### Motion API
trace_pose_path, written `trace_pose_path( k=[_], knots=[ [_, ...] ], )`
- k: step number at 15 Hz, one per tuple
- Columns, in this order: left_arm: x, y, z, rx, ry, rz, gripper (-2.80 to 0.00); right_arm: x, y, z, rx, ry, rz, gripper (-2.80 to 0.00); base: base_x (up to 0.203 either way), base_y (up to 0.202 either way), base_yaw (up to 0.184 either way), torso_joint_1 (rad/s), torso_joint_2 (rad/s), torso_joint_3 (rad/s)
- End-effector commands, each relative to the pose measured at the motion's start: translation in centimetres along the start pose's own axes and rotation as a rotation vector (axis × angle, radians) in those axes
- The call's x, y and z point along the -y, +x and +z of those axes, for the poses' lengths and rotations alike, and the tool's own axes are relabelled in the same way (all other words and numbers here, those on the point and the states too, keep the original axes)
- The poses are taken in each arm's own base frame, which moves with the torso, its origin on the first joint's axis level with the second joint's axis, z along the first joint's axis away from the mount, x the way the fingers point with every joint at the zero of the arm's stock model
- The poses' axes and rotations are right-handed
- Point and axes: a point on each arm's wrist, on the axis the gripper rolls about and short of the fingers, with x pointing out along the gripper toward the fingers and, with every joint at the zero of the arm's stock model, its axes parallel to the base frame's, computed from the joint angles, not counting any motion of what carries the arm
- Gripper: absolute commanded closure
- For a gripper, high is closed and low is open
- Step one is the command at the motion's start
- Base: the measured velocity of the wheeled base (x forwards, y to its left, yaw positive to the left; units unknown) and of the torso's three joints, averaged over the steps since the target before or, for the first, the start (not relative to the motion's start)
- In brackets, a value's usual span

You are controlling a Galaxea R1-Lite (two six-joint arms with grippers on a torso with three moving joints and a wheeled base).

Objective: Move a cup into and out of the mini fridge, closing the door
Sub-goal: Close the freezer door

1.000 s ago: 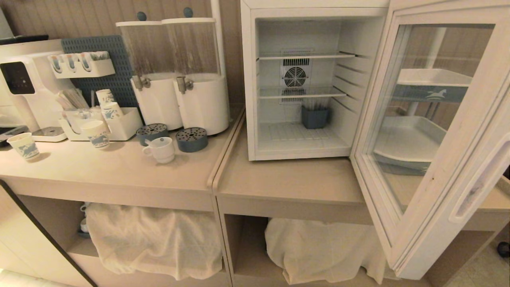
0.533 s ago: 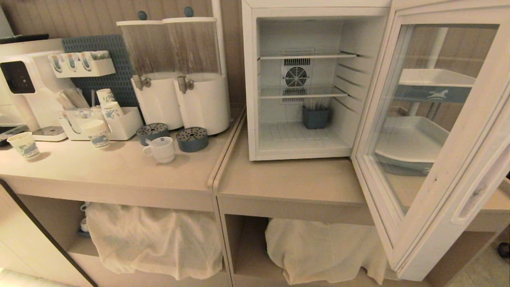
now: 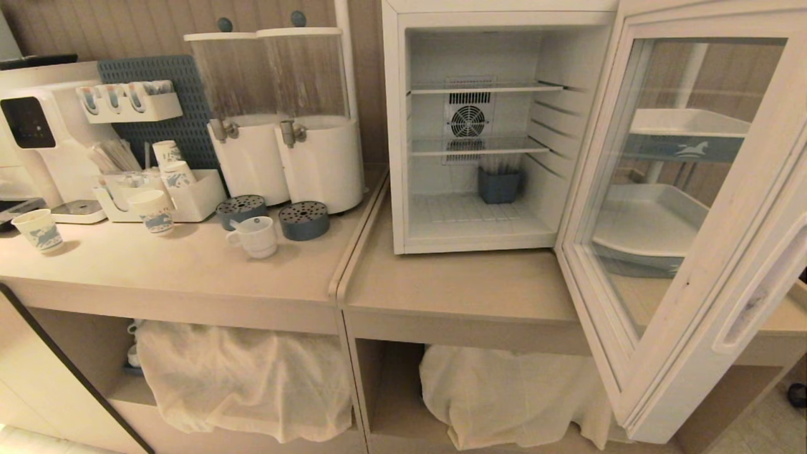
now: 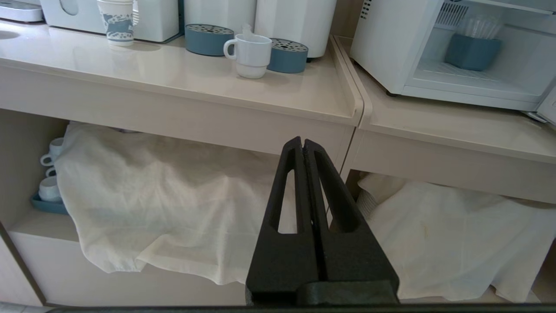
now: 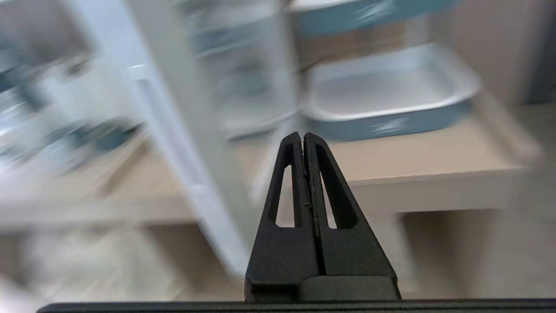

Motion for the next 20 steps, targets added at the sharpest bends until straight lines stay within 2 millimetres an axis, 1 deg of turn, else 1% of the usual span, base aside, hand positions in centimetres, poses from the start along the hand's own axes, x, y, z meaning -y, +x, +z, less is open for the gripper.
trace_pose_path(
  k=[1, 3, 5, 6, 7, 9, 11, 14, 15, 16, 18, 20],
  knots=[
    [-0.2, 0.1, -1.1, -0.033, -0.002, 0.006, 0.0, -0.5, 3.6, 0.9, -0.118, 0.016, 0.05, 0.0, 0.0, 0.0, 0.0, 0.0, 0.0, 0.0],
    [-0.2, 0.1, -1.1, -0.033, -0.002, 0.006, 0.0, -2.2, 6.9, 0.8, -0.209, 0.052, -0.049, 0.0, 0.0, 0.0, 0.0, 0.0, 0.0, 0.0],
    [-0.2, 0.1, -1.1, -0.033, -0.002, 0.006, 0.0, -3.8, 10.1, 0.0, -0.297, 0.079, -0.141, 0.0, 0.0, 0.0, 0.0, 0.0, 0.0, 0.0],
    [-0.2, 0.1, -1.1, -0.033, -0.002, 0.006, 0.0, -4.2, 11.6, -0.6, -0.344, 0.089, -0.181, 0.0, 0.0, 0.0, 0.0, 0.0, 0.0, 0.0],
    [-0.2, 0.1, -1.1, -0.033, -0.002, 0.006, 0.0, -4.1, 12.4, -0.8, -0.375, 0.112, -0.193, 0.0, 0.0, 0.0, 0.0, 0.0, 0.0, 0.0],
    [-0.2, 0.1, -1.1, -0.033, -0.002, 0.006, 0.0, -3.2, 13.8, -1.2, -0.447, 0.158, -0.123, 0.0, 0.0, 0.0, 0.0, 0.0, 0.0, 0.0],
    [-0.2, 0.1, -1.1, -0.033, -0.002, 0.006, 0.0, -1.5, 15.3, -1.9, -0.481, 0.141, -0.013, 0.0, 0.0, 0.0, 0.0, 0.0, 0.0, 0.0],
    [-0.2, 0.1, -1.1, -0.034, -0.002, 0.005, 0.0, 1.3, 18.4, -3.8, -0.399, 0.032, 0.221, 0.0, 0.0, 0.0, 0.0, 0.0, 0.0, 0.0],
    [-0.2, 0.1, -1.1, -0.033, -0.002, 0.006, 0.0, 1.5, 19.0, -4.5, -0.375, -0.016, 0.325, 0.0, 0.0, 0.0, 0.0, 0.0, 0.0, 0.0],
    [-0.2, 0.1, -1.1, -0.033, -0.004, 0.006, 0.0, 1.5, 19.3, -4.7, -0.345, -0.047, 0.397, 0.0, 0.0, 0.0, 0.0, 0.0, 0.0, 0.0],
    [-0.2, 0.1, -1.1, -0.033, -0.004, 0.006, 0.0, 1.4, 19.4, -4.6, -0.322, -0.061, 0.459, 0.0, 0.0, 0.0, 0.0, 0.0, 0.0, 0.0],
    [-0.2, 0.1, -1.1, -0.033, -0.004, 0.006, 0.0, 1.4, 19.7, -4.6, -0.323, -0.059, 0.486, 0.0, 0.0, 0.0, 0.0, 0.0, 0.0, 0.0]
  ],
)
